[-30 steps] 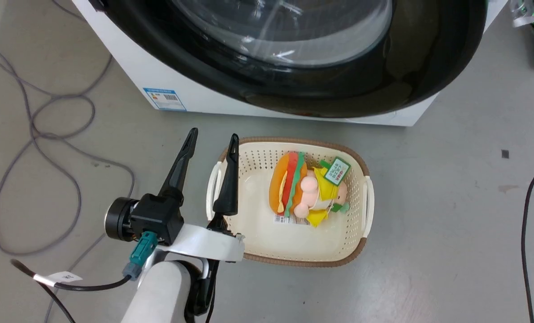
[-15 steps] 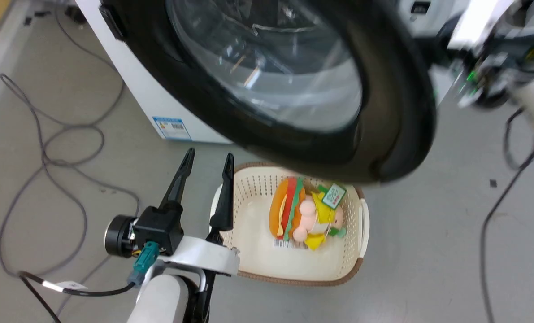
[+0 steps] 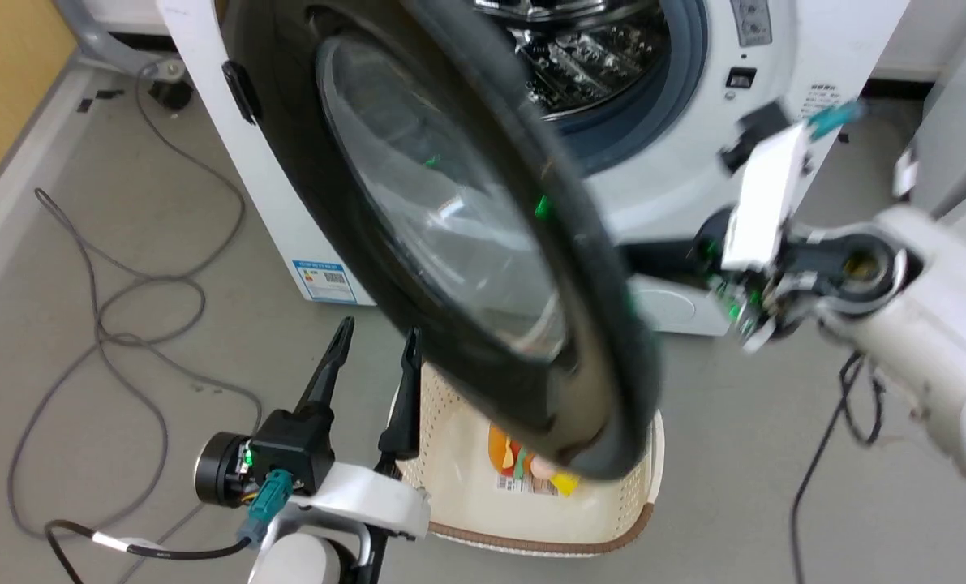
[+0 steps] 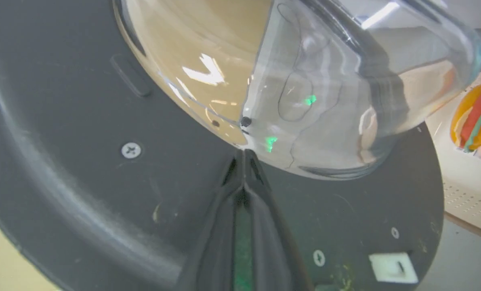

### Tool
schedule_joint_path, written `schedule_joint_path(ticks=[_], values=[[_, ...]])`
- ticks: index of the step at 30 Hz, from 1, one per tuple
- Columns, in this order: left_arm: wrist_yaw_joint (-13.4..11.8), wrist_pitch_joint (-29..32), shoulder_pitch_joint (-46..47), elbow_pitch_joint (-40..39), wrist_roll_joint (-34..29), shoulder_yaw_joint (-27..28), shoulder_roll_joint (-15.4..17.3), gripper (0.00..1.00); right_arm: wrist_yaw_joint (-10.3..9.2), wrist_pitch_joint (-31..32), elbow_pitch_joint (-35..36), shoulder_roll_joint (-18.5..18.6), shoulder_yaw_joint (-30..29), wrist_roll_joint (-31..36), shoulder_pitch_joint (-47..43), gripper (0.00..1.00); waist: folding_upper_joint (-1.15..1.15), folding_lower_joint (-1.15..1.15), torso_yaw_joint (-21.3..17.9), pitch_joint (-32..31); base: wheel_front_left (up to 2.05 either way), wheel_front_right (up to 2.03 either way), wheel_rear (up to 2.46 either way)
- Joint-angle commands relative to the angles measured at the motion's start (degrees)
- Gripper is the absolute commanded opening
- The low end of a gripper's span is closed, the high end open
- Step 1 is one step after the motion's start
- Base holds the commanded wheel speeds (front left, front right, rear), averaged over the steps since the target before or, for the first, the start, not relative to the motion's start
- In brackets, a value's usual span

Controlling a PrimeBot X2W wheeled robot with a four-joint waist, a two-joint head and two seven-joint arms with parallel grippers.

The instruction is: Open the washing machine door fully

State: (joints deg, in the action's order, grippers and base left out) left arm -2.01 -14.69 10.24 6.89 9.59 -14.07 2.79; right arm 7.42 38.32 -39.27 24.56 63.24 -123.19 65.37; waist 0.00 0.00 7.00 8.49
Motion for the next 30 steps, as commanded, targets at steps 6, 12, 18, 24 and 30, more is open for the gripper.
schedule_joint_path(ticks=[6, 12, 18, 24, 30], values=[[0.20, -0.30, -1.82, 0.92, -0.16, 0.52, 0.09, 1.00, 0.07, -3.88, 11.75, 2.30, 3.66, -3.67, -5.48, 0.00, 0.00, 0.00, 0.23, -1.39, 0.00, 0.00, 0.00], [0.43, -0.30, -2.19, 1.76, 0.14, 0.64, 0.09, 1.00, 0.07, -8.32, 21.03, 4.94, 7.86, -6.70, -7.60, 0.00, 0.00, 0.00, 0.72, -2.06, 0.00, 0.00, 0.00], [0.43, -0.30, -2.44, 2.23, 0.18, 0.68, 0.09, 1.00, 0.07, -11.13, 24.76, 4.87, 9.44, -7.72, -9.28, 0.00, 0.00, 0.00, 0.74, -2.30, 0.00, 0.00, 0.00], [0.52, -0.30, -2.81, 2.78, 0.20, 0.76, 0.09, 1.00, 0.07, -12.43, 26.09, 3.56, 9.84, -8.24, -11.22, 0.00, 0.00, 0.00, 0.80, -2.87, 0.00, 0.00, 0.00], [0.69, -0.30, -3.86, 3.47, -0.11, 1.06, 0.09, 1.00, 0.07, -23.24, 26.73, 3.31, 6.11, -6.87, -15.39, 1.00, 0.00, 0.00, 0.71, -4.45, 0.00, 0.00, 0.00]])
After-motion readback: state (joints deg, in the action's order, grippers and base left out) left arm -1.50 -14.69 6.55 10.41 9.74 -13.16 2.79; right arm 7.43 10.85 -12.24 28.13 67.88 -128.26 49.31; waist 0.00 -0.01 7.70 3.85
